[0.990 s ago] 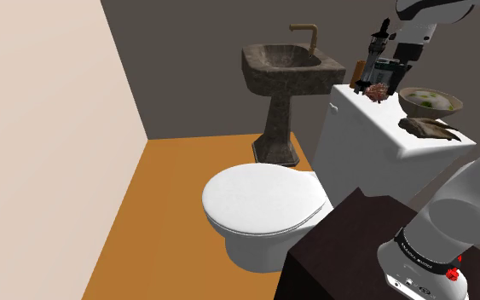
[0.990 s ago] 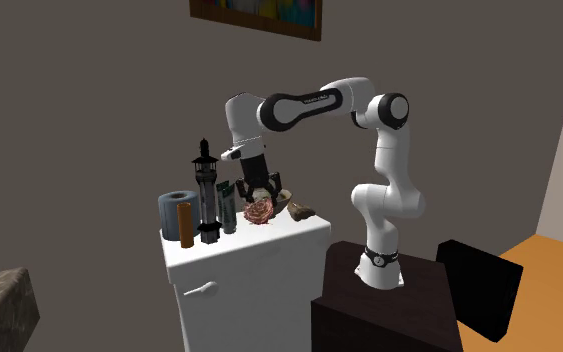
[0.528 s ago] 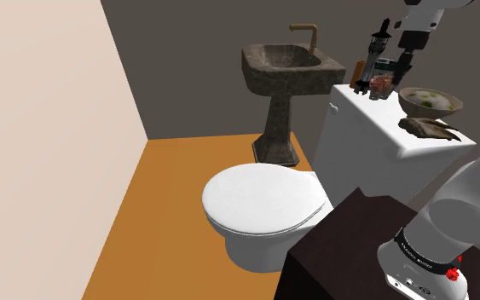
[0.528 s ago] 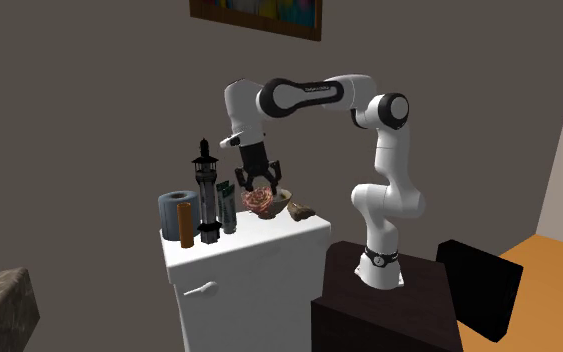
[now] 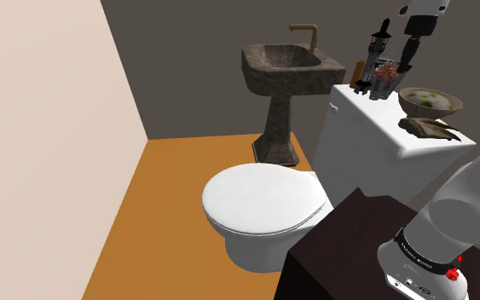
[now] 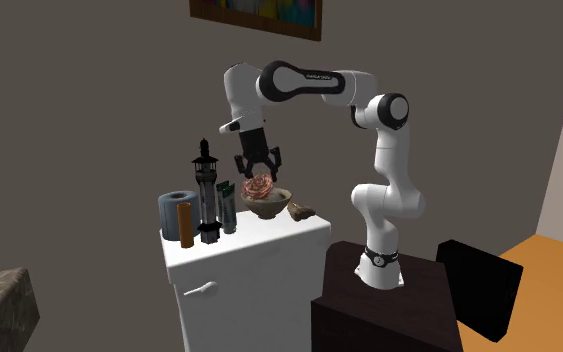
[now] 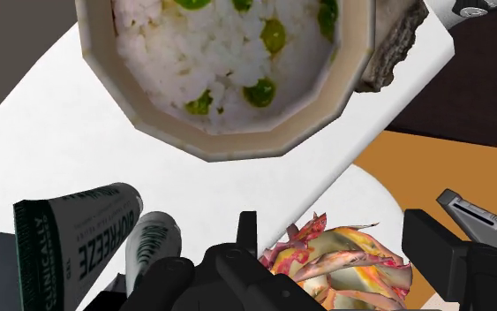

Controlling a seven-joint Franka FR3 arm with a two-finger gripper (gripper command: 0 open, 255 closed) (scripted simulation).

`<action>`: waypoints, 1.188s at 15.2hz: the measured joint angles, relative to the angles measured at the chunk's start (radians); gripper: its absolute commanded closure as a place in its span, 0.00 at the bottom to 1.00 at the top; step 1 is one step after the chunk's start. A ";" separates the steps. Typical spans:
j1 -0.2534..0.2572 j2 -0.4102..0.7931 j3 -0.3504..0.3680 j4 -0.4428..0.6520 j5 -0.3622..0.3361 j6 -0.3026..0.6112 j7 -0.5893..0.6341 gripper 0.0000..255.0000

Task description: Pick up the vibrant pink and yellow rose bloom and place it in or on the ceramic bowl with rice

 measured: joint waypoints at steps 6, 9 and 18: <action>-0.001 0.033 -0.008 0.112 0.019 -0.087 -0.010 1.00; -0.004 0.057 -0.016 0.177 0.032 -0.135 -0.019 1.00; -0.057 -0.055 -0.067 0.120 -0.071 -0.162 -0.128 1.00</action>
